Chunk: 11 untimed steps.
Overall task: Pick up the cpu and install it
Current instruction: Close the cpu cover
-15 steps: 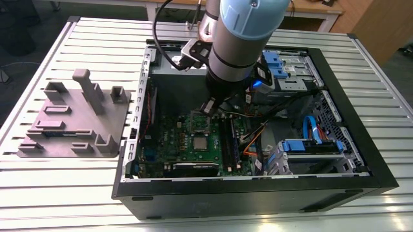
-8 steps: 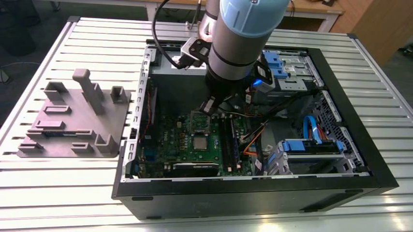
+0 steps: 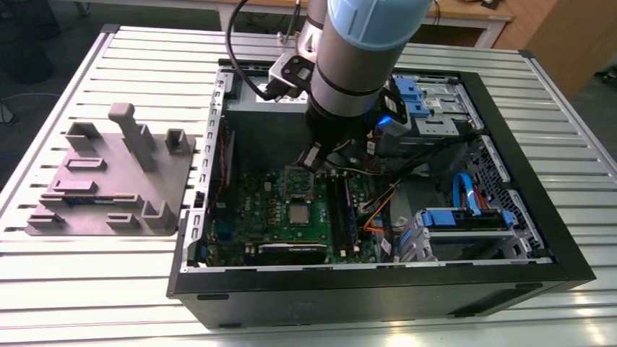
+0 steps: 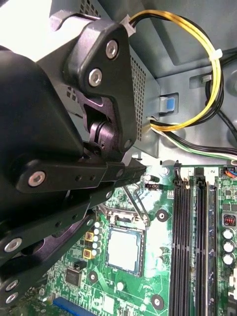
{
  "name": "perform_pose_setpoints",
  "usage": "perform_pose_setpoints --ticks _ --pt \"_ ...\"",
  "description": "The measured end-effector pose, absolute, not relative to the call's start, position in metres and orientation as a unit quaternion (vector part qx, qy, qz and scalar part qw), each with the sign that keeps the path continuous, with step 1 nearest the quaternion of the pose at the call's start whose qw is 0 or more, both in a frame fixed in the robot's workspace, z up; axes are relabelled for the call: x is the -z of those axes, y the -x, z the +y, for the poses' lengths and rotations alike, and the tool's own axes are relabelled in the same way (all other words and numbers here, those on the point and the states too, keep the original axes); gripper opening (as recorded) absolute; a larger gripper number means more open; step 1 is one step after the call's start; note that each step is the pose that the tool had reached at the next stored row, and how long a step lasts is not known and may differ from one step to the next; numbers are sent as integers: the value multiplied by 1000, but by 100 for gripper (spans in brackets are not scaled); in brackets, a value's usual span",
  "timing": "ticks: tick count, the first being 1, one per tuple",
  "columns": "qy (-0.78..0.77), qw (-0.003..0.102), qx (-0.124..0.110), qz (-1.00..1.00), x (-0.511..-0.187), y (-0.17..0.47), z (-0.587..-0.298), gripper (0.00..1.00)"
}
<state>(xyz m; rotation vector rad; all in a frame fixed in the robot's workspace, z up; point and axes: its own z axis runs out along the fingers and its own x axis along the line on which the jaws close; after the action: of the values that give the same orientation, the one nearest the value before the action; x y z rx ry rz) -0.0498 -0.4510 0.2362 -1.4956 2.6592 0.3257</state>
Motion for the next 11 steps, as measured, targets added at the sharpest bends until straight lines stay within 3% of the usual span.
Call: perform_pose_setpoints --ticks 11 --pt "488 34 -103 866 -239 51 -451 11"
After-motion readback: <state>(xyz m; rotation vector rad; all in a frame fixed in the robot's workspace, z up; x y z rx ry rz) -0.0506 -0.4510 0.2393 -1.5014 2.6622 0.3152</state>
